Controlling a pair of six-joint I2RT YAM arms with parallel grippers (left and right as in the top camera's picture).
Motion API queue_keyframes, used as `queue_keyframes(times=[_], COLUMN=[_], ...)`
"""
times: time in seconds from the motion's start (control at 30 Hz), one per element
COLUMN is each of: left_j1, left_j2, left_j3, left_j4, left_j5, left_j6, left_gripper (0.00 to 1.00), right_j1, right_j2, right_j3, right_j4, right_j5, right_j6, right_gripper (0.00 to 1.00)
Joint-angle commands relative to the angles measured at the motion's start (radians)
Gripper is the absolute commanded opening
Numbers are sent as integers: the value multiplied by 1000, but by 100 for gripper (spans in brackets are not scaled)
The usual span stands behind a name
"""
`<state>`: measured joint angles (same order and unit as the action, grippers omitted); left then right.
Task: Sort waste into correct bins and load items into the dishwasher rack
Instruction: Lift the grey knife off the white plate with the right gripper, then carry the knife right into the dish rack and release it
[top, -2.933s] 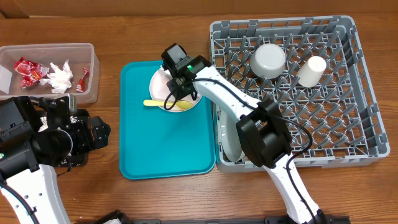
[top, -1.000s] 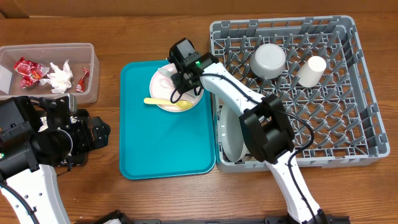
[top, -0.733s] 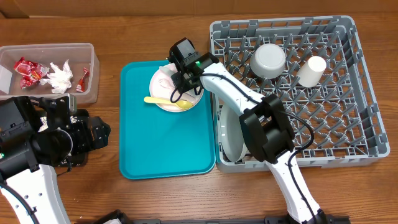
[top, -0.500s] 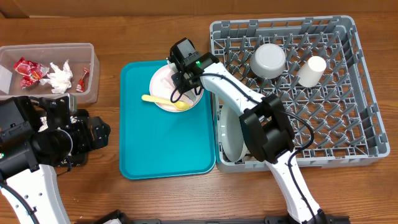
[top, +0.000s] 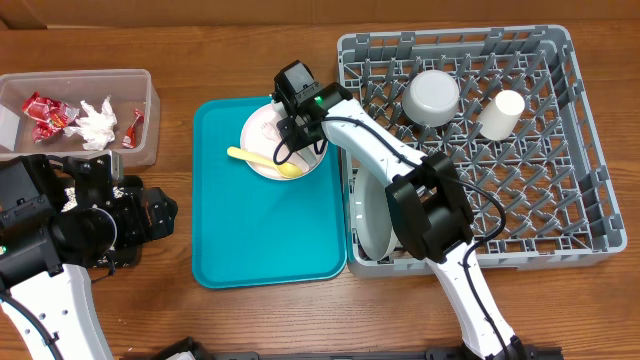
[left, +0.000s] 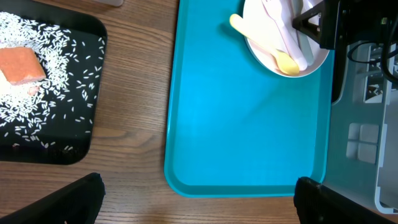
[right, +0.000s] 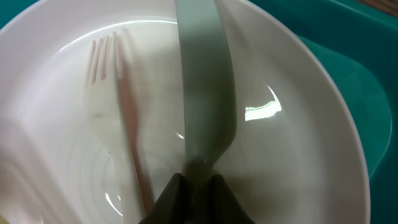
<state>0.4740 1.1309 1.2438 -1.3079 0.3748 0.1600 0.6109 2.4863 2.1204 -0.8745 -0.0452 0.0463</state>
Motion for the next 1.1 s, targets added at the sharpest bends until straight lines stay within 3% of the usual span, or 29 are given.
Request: queue_keyframes(times=[0.0, 0.63, 1.07], left_j1=[7, 7, 7], left_j2=[2, 2, 2], left_j3=[-7, -7, -7], left_j4=[4, 4, 4], left_j5=[10, 10, 10], left_j6=[8, 8, 8], left_gripper=[100, 100, 100], right_j1=[1, -153, -222], right_j2=[-60, -337, -331], right_j3=[28, 28, -2], right_j4=[-10, -46, -78], right_j5=[-1, 31, 78], right_j6=[16, 56, 86], right_gripper=[4, 4, 4])
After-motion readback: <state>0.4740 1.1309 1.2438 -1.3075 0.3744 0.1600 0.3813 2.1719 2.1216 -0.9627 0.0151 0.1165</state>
